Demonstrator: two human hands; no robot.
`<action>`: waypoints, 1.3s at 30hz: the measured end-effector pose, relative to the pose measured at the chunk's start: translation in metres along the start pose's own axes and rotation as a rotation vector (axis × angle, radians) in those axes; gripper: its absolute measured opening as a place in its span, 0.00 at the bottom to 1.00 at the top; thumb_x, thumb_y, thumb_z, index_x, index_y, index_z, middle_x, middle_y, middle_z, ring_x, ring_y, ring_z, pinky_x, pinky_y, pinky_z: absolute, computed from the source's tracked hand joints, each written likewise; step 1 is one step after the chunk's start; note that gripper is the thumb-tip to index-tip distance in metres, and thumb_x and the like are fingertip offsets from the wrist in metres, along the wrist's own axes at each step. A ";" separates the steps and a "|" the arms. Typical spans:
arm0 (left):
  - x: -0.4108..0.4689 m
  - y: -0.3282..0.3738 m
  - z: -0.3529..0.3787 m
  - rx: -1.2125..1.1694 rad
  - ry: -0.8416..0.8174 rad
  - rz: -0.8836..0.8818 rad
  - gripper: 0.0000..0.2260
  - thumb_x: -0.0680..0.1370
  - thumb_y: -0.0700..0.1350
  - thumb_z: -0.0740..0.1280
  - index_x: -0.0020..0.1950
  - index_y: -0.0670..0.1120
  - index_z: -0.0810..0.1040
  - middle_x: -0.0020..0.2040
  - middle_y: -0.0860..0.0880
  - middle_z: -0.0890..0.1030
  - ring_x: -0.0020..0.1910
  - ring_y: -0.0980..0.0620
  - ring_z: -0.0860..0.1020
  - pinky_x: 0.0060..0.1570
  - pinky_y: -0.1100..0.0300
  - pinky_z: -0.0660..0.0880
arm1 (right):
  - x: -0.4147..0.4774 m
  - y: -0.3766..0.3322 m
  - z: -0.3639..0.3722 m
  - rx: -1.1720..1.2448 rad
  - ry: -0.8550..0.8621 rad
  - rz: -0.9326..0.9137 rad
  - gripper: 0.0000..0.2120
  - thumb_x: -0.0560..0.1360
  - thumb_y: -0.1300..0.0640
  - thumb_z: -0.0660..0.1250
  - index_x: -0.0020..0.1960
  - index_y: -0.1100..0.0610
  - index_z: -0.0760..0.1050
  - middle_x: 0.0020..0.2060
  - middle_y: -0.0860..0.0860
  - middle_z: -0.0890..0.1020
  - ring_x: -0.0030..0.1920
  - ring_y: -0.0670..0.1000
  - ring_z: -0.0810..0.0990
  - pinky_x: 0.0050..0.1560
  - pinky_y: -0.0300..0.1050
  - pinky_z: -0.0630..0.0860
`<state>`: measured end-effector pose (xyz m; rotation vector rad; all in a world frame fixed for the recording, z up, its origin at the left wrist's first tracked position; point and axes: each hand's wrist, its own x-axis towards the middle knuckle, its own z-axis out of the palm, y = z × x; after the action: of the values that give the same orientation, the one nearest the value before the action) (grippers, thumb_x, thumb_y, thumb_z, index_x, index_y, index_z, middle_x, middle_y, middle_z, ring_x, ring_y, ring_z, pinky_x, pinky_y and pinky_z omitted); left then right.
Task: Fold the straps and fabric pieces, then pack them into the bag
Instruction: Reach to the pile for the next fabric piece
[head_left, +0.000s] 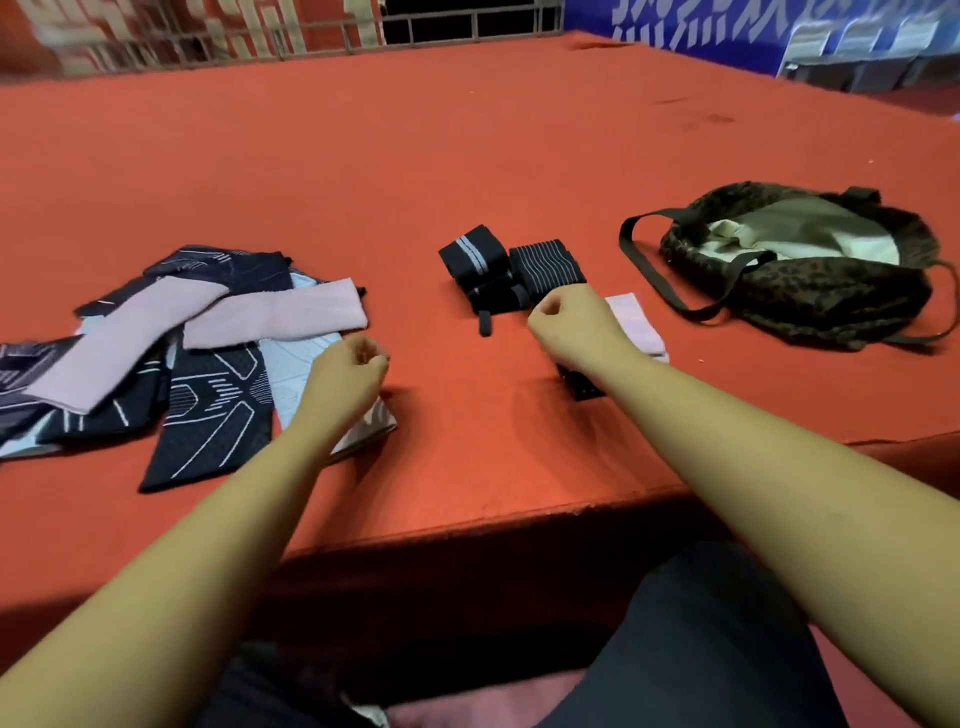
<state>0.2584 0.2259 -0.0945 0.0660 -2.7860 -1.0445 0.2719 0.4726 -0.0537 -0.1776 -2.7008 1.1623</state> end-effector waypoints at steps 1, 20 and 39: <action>-0.005 -0.014 -0.012 0.064 0.012 -0.008 0.05 0.77 0.40 0.64 0.47 0.42 0.80 0.47 0.44 0.82 0.49 0.44 0.79 0.46 0.56 0.68 | -0.004 -0.007 0.013 -0.020 -0.028 -0.018 0.09 0.70 0.63 0.61 0.36 0.67 0.77 0.33 0.66 0.78 0.36 0.65 0.75 0.38 0.52 0.76; -0.051 -0.064 -0.041 -0.718 -0.072 -0.456 0.09 0.74 0.30 0.69 0.41 0.41 0.70 0.34 0.44 0.75 0.26 0.54 0.74 0.26 0.64 0.70 | -0.037 -0.069 0.150 0.021 -0.380 0.187 0.20 0.66 0.52 0.79 0.50 0.63 0.78 0.42 0.57 0.79 0.42 0.56 0.79 0.39 0.45 0.70; -0.057 -0.021 -0.019 -1.644 0.040 -0.555 0.10 0.80 0.37 0.62 0.59 0.39 0.79 0.54 0.41 0.84 0.50 0.45 0.84 0.54 0.47 0.80 | -0.040 -0.055 -0.003 0.711 -0.516 0.243 0.15 0.73 0.66 0.69 0.59 0.64 0.79 0.53 0.59 0.83 0.51 0.61 0.81 0.60 0.63 0.76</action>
<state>0.3175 0.2034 -0.1021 0.5915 -1.0795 -2.8898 0.3095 0.4295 -0.0172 -0.1042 -2.4710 2.4384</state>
